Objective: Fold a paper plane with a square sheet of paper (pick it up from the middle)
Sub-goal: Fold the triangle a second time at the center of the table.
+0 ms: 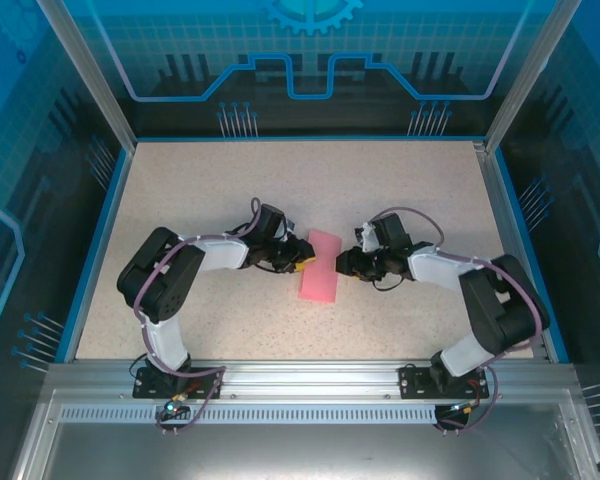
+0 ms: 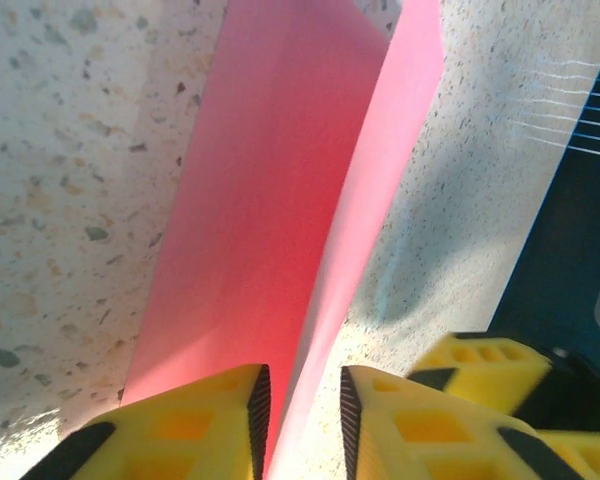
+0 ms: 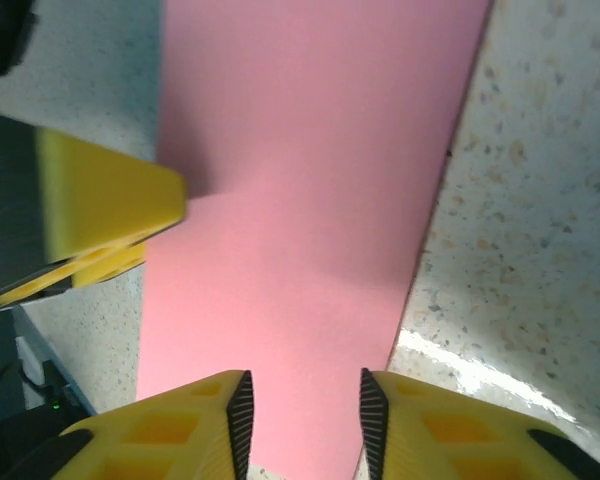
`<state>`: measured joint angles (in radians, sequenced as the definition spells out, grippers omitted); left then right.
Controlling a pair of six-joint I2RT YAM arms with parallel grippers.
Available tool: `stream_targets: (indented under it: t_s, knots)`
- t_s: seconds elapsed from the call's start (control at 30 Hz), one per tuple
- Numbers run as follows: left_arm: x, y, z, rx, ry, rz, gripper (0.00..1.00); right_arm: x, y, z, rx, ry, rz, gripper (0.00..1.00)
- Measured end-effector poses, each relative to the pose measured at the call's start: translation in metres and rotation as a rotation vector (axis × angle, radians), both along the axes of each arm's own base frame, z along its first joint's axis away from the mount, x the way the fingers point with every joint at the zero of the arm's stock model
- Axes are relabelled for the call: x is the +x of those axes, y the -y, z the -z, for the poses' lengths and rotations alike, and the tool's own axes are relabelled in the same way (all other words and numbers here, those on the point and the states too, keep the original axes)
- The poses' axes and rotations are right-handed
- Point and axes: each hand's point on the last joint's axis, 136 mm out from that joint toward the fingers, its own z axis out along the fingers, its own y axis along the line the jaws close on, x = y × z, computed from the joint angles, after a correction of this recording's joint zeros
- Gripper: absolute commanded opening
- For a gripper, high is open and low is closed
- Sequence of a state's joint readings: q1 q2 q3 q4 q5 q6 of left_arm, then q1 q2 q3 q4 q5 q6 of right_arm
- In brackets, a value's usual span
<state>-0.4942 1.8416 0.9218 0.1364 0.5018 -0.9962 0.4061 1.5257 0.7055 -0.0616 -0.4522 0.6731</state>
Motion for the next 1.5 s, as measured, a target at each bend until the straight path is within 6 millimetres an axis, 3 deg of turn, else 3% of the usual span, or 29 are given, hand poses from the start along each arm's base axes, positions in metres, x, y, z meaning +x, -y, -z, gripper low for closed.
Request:
stream_targets:
  t_s: [0.1, 0.23, 0.43, 0.57, 0.7, 0.8, 0.97, 1.13, 1.27, 1.5]
  knots:
    - [0.001, 0.001, -0.001, -0.003, 0.001, 0.003, 0.17, -0.007, -0.008, -0.02, -0.062, 0.123, -0.052, 0.46]
    - [0.0, 0.002, -0.002, -0.006, -0.006, 0.01, 0.14, -0.035, -0.034, -0.032, -0.172, 0.261, -0.185, 0.55]
    - [0.0, 0.003, -0.001, -0.006, -0.018, 0.014, 0.1, -0.064, -0.057, -0.03, -0.399, 0.425, -0.317, 0.64]
    - [0.001, 0.004, -0.003, -0.008, -0.014, 0.014, 0.1, -0.072, -0.08, -0.027, -0.543, 0.51, -0.385, 0.65]
    - [0.001, 0.003, -0.003, -0.006, -0.019, 0.014, 0.1, -0.068, -0.093, -0.018, -0.65, 0.538, -0.403, 0.62]
    - [0.0, 0.003, -0.002, -0.003, -0.024, 0.014, 0.1, -0.061, -0.088, -0.009, -0.741, 0.539, -0.394, 0.6]
    - [-0.001, 0.002, -0.001, 0.002, -0.032, 0.014, 0.1, -0.06, -0.084, -0.001, -0.82, 0.54, -0.396, 0.47]
    - [-0.002, 0.002, 0.0, 0.004, -0.036, 0.014, 0.1, -0.059, -0.08, -0.002, -0.846, 0.546, -0.387, 0.41]
    - [-0.002, 0.002, 0.0, 0.005, -0.037, 0.014, 0.1, -0.059, -0.079, -0.002, -0.854, 0.545, -0.389, 0.31]
    - [-0.002, 0.002, 0.0, 0.004, -0.035, 0.014, 0.1, -0.059, -0.08, -0.012, -0.854, 0.519, -0.367, 0.29]
